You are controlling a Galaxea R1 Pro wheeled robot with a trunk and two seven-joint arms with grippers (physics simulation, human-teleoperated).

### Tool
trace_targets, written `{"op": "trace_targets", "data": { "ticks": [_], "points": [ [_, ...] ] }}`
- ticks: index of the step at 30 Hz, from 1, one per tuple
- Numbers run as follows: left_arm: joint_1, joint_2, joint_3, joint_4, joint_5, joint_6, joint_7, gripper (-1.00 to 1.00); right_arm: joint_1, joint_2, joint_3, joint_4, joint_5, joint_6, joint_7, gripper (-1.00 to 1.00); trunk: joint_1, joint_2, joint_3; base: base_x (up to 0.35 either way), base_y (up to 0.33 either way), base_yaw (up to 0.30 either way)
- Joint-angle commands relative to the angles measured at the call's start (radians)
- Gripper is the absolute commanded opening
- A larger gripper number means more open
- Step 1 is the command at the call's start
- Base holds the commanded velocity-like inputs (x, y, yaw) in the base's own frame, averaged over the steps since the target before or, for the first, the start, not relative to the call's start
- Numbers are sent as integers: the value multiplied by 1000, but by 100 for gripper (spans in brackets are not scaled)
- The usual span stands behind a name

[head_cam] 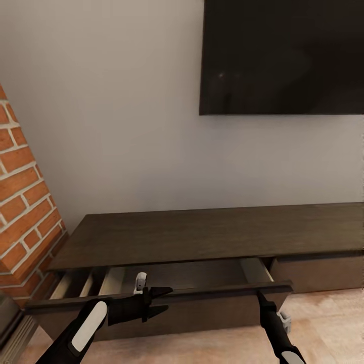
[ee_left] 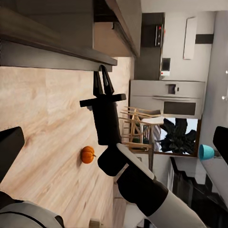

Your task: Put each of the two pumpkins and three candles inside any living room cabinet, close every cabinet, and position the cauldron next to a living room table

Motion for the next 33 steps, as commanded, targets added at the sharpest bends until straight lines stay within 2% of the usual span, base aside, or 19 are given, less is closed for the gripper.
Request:
{"op": "trace_targets", "data": {
  "ticks": [1,23,33],
  "points": [
    [-1,1,-2,1,0,3,-3,100,-1,1,18,-1,0,7,18,-100,-1,-1,-1,-207,0,0],
    [-1,0,-2,1,0,3,-3,100,-1,1,17,-1,0,8,18,-100,-1,-1,-1,-157,0,0],
    [-1,0,-2,1,0,3,-3,100,-1,1,17,-1,0,8,18,-100,-1,-1,-1,-73,0,0]
  ]
}}
